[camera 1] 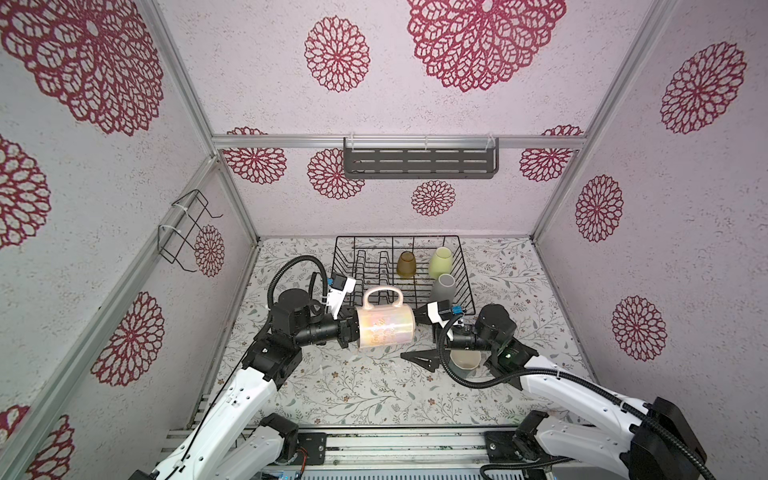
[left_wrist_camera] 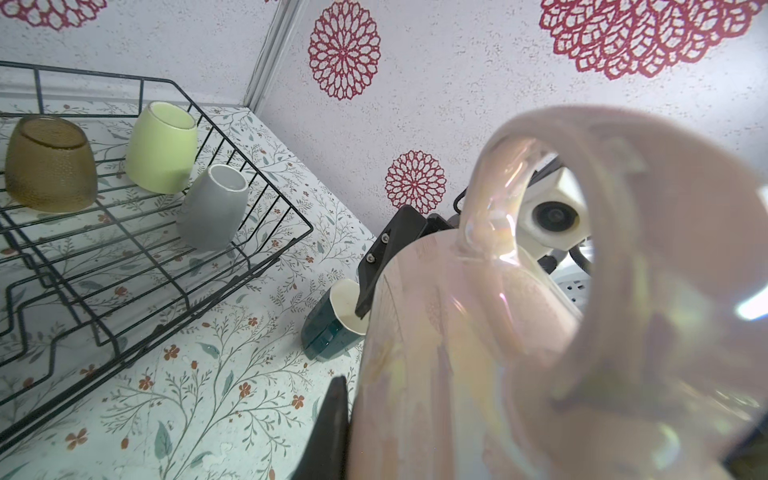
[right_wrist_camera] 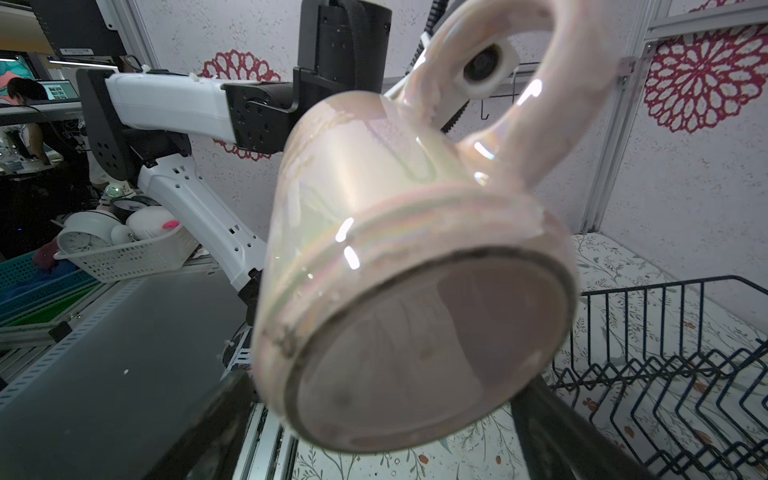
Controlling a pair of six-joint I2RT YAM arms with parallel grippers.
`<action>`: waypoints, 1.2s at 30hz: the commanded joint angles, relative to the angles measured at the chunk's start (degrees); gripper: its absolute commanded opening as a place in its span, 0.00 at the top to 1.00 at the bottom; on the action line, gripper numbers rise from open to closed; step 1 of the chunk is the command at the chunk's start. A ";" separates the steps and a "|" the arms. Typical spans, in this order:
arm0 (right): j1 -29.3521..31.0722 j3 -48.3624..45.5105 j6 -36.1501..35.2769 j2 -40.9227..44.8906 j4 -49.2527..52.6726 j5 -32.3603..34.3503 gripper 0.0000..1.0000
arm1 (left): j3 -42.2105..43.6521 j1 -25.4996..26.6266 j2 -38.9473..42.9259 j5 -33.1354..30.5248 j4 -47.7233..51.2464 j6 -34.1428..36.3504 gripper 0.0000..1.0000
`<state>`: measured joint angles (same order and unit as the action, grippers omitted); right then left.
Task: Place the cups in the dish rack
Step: 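Hold the pink mug with the left gripper while the right gripper approaches it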
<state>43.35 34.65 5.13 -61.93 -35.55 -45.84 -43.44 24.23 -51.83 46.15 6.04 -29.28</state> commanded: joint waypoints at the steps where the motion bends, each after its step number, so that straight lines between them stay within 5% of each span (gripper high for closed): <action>1: 1.76 1.47 -1.20 1.80 -7.65 -0.21 0.01 | -0.50 0.11 -1.03 3.40 -4.38 -0.36 1.00; 9: 1.79 2.98 -2.66 2.43 -4.36 0.71 0.01 | 0.12 -0.01 -1.19 3.89 -4.85 0.89 1.00; 23: 2.68 7.36 5.46 -3.61 -7.72 -3.72 0.01 | 2.14 -0.03 -1.25 3.34 -9.30 -0.41 1.00; 36: 4.58 11.38 15.45 -10.38 -10.88 -0.67 0.07 | 1.34 -0.06 0.47 0.90 -9.83 0.49 1.00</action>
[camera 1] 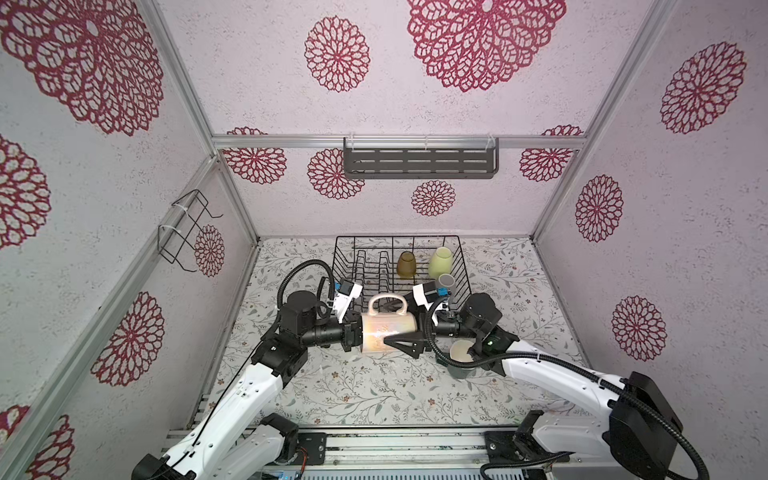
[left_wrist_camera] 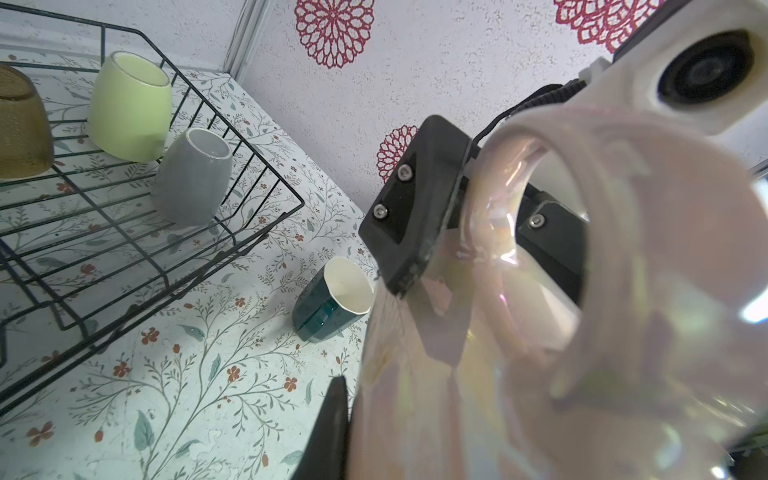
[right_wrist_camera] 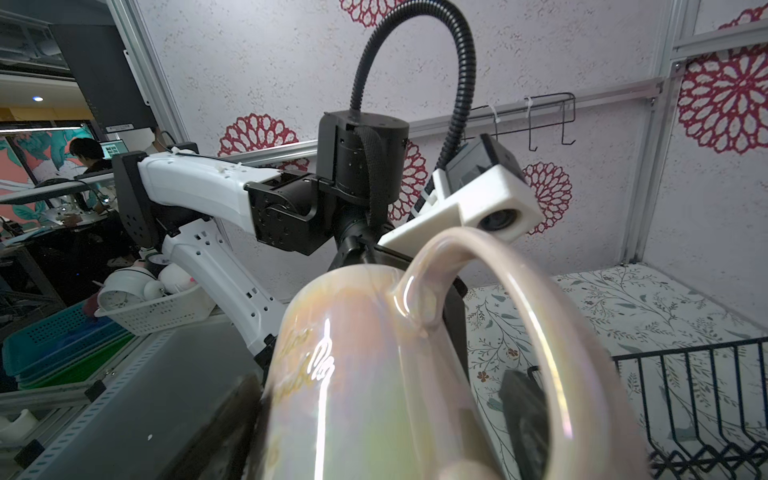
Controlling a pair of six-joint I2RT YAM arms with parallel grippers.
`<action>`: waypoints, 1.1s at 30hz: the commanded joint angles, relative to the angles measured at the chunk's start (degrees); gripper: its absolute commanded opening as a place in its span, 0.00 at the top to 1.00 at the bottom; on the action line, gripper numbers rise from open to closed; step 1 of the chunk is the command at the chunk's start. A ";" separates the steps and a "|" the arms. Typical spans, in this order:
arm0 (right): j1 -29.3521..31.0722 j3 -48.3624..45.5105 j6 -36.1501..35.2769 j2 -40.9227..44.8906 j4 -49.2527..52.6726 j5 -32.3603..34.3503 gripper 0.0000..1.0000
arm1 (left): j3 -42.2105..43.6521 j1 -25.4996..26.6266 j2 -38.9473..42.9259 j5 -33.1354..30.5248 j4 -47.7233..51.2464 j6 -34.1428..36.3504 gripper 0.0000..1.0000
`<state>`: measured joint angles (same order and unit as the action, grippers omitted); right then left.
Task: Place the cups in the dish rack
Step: 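Hold the pink mug with the left gripper while the right gripper approaches it, then grasp the pink mug body with the right gripper while the left holds it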
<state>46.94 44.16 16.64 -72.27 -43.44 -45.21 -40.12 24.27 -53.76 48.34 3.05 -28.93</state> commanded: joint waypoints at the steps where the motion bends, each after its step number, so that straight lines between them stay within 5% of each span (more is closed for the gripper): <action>1: 1.03 1.86 4.22 -0.07 -3.12 -0.99 0.07 | -2.07 -0.03 2.83 -1.39 -6.83 0.10 1.00; 10: 1.02 -1.16 3.77 3.48 -2.06 3.38 0.01 | 1.35 -0.03 7.43 -2.70 -11.29 0.00 1.00; 19: 1.13 -0.05 11.30 1.35 -7.36 -1.04 0.06 | 0.80 -0.06 4.70 -1.43 -12.96 -0.06 1.00; 33: 1.08 5.65 21.28 -3.55 -2.26 -8.26 0.05 | 2.54 -0.05 6.12 -5.34 -13.78 -0.24 1.00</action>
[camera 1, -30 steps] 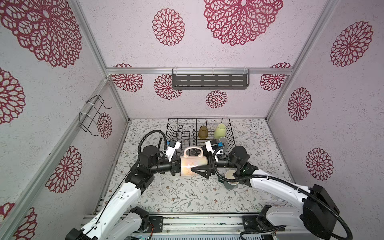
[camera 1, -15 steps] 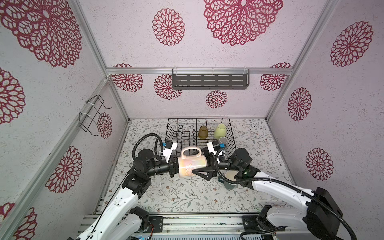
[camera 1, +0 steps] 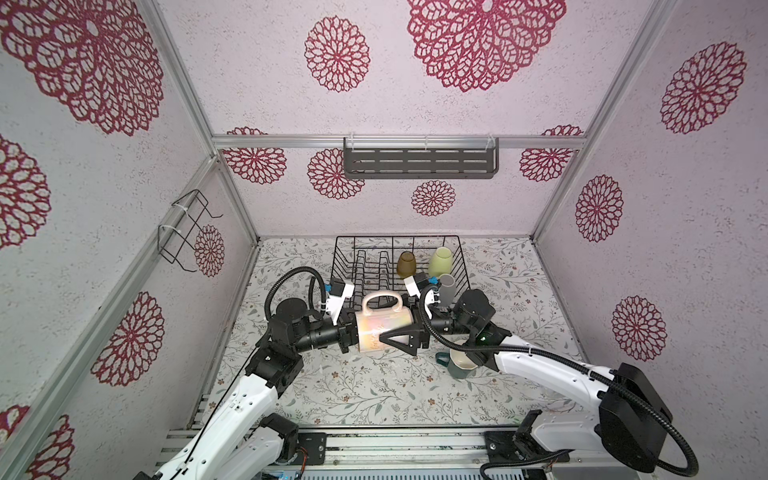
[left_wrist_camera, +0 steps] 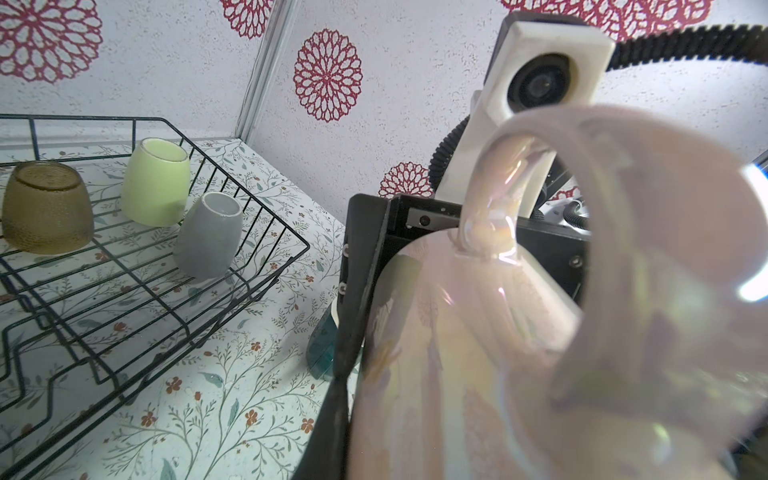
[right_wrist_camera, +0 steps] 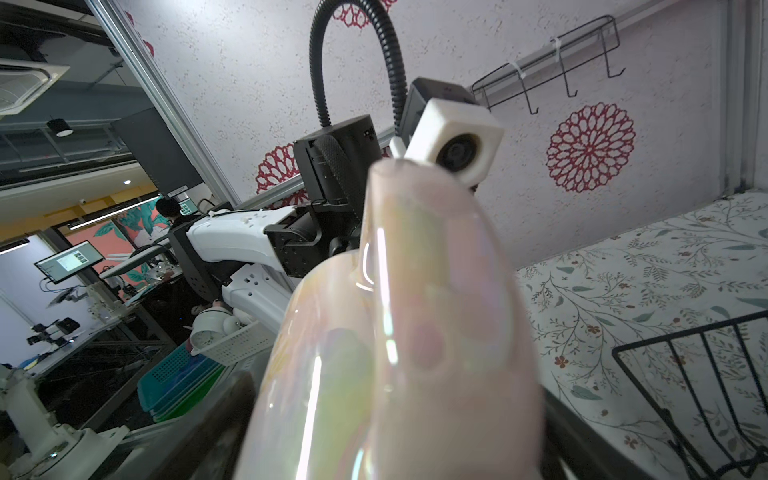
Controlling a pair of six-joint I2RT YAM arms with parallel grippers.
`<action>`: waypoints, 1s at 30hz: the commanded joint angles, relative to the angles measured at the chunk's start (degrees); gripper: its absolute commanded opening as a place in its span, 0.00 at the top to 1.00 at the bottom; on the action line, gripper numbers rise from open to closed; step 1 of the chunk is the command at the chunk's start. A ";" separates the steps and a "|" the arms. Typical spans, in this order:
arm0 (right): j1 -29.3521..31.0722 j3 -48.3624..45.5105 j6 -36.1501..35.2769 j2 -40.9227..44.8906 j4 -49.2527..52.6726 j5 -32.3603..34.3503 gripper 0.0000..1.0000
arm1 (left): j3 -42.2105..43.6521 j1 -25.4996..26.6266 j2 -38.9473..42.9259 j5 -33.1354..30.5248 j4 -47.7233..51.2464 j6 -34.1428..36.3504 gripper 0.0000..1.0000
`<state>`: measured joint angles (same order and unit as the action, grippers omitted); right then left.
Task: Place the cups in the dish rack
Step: 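Grasp the pink mug body with the right gripper while the left holds it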
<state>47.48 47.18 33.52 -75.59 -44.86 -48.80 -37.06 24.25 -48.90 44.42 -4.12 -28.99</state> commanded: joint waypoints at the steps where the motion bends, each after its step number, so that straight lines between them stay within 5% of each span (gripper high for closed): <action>1: 0.59 2.85 4.92 -0.50 -0.80 -5.65 0.06 | -0.27 -0.04 1.27 -1.65 -6.98 -0.21 1.00; 12: 0.45 2.96 4.57 0.15 0.37 -8.93 0.04 | -0.72 -0.09 0.74 -3.37 -7.27 -0.25 1.00; 30: -1.61 0.67 8.01 4.23 3.16 1.04 0.01 | 1.01 -0.52 4.07 -5.75 -7.25 0.00 1.00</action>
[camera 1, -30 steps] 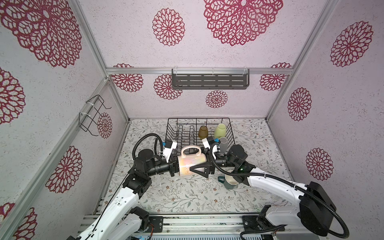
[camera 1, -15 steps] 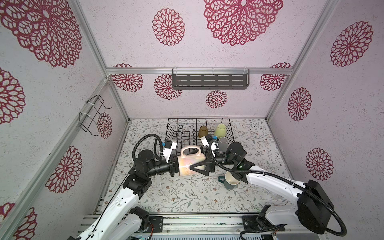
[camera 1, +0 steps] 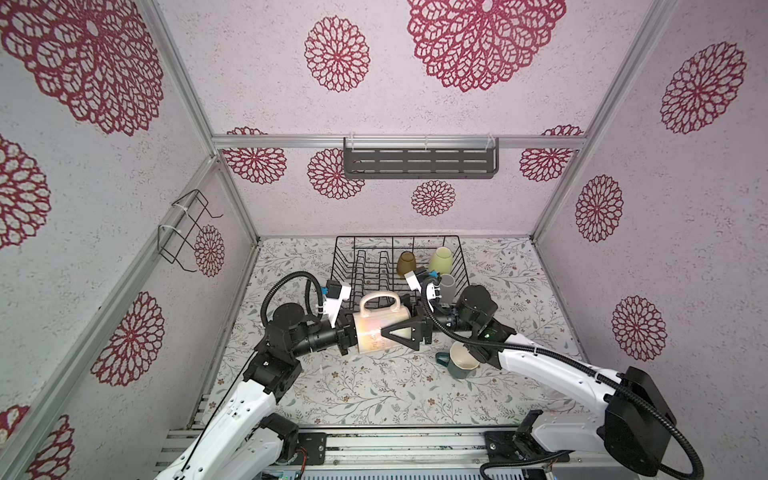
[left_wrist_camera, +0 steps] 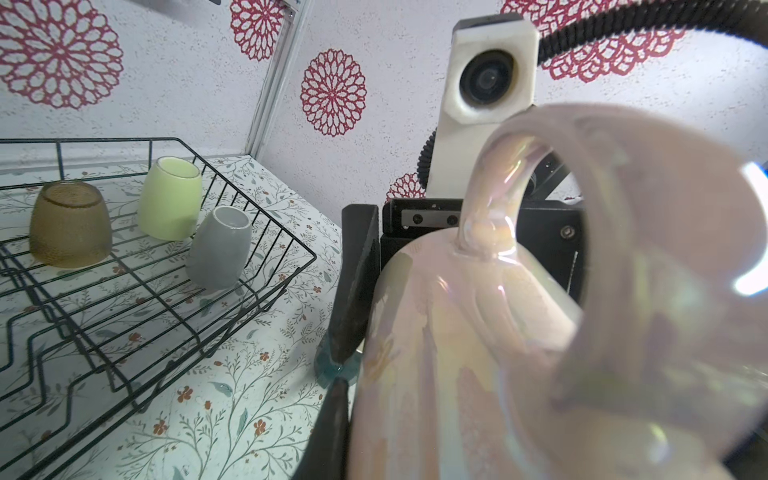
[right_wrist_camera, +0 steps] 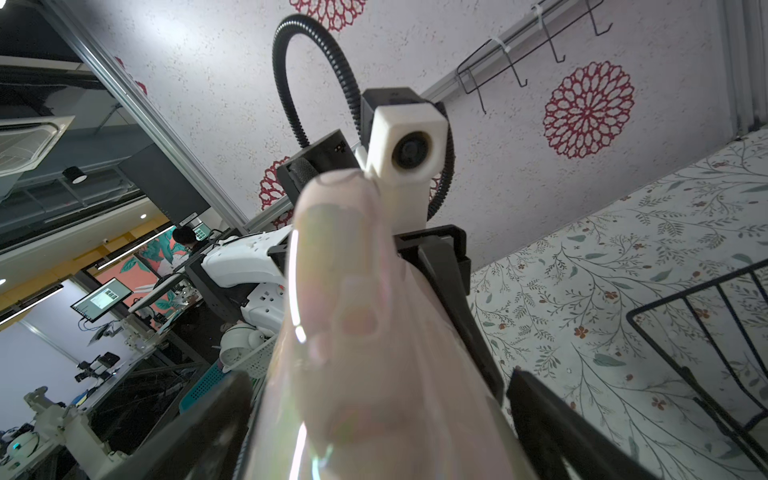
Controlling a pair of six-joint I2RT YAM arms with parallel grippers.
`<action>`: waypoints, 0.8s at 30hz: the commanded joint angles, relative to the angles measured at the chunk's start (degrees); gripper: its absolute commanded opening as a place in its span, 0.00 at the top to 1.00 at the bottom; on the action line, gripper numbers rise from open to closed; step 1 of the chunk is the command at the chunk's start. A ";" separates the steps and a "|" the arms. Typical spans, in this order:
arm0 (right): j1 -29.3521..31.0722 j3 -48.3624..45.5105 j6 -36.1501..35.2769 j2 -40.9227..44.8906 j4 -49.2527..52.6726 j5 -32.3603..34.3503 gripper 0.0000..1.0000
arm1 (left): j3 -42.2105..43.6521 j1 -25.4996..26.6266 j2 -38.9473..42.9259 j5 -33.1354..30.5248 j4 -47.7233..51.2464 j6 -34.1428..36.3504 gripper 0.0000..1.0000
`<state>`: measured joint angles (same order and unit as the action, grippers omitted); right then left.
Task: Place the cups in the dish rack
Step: 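Grasp the pink mug body with the right gripper while the left holds it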
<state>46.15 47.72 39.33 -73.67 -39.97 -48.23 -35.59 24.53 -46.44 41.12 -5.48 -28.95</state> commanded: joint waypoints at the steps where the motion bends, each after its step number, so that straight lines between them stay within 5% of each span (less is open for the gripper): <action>1: -0.34 0.21 2.24 2.13 -1.74 -0.07 0.01 | -0.28 -0.78 1.63 -2.53 -6.01 0.03 1.00; 10: 0.93 0.16 5.15 -0.30 -7.82 -4.86 0.11 | -0.70 -0.88 0.13 -2.80 -5.57 -0.02 1.00; 24: 1.78 1.54 3.93 -2.71 -5.19 -5.09 0.02 | -1.11 -0.81 -0.41 -3.92 -5.11 -0.27 1.00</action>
<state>46.33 47.35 43.16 -76.77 -43.29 -50.17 -35.29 24.32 -47.48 40.23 -4.80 -28.99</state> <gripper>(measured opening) 0.982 0.121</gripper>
